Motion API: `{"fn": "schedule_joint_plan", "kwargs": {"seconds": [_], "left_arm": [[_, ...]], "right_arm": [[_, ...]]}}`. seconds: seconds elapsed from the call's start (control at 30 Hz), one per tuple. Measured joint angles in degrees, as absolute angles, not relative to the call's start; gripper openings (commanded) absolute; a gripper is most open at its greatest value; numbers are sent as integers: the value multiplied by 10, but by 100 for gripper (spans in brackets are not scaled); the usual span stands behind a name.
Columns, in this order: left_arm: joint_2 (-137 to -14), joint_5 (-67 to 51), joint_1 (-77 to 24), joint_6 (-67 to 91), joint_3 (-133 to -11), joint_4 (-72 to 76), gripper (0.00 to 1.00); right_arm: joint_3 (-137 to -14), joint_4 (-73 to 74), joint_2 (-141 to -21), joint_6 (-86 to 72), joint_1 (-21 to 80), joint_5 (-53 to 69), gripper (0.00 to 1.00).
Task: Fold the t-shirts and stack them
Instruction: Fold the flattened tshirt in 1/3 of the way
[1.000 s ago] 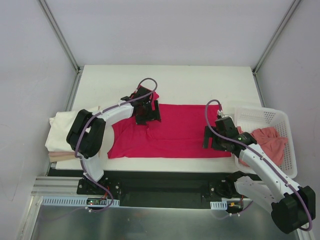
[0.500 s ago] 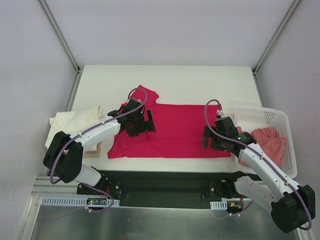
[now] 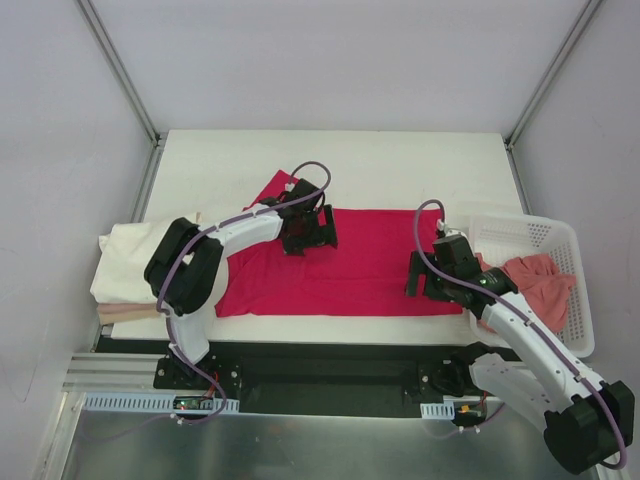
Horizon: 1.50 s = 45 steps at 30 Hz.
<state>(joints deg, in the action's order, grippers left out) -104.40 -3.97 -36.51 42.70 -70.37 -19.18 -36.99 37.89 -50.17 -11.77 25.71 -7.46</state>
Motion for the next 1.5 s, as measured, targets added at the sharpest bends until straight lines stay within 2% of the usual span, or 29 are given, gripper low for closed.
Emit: {"fn": "schedule_joint_plan", "kwargs": {"seconds": [0.17, 0.43, 0.73, 0.9, 1.07, 1.23, 1.5], "left_arm": [[-1088, -43, -372, 422, -765, -185, 99], [-1081, -31, -375, 404, -768, -187, 99], [-908, 60, -375, 381, -725, -201, 99], [-816, 80, -375, 395, -615, -191, 99], [-807, 86, -375, 427, -494, -203, 99], [-804, 95, -375, 457, -410, -216, 99], [-688, 90, -375, 512, -316, -174, 99]], "right_arm": [[-369, 386, -490, -119, 257, -82, 97], [-369, 390, -488, -118, 257, -75, 97], [-393, 311, -614, -118, 264, -23, 97], [-410, 274, -721, -117, 293, -23, 97], [-427, 264, -812, -119, 328, -34, 97], [-432, 258, -822, -127, 353, -55, 97], [-403, 260, -792, -164, 373, -80, 97]]}}
